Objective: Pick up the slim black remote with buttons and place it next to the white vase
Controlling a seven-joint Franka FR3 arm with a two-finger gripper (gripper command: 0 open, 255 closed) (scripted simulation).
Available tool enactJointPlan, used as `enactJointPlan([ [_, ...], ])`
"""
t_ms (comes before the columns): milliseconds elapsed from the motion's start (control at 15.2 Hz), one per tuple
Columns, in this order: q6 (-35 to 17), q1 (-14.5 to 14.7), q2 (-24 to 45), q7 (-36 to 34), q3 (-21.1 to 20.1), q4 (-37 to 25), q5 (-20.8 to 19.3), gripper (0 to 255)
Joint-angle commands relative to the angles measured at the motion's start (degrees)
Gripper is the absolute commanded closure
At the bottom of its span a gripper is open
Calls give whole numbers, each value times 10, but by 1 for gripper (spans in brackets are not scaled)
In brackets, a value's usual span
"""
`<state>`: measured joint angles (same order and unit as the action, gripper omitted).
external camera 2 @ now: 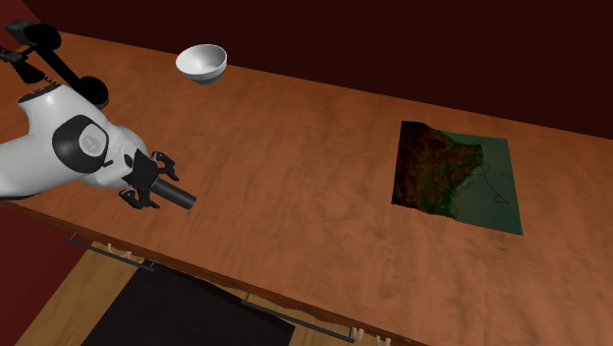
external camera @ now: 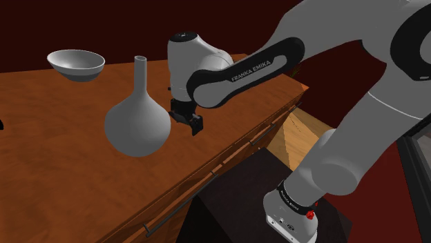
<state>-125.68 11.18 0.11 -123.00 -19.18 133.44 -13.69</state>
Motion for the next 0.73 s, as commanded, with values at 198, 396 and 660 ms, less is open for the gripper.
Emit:
enactJointPlan([
  [198,64,5,-31,16,-5,-36,23,0],
  [396,64,6,-31,16,-5,-36,23,0],
  [660,64,6,-31,16,-5,-36,23,0],
])
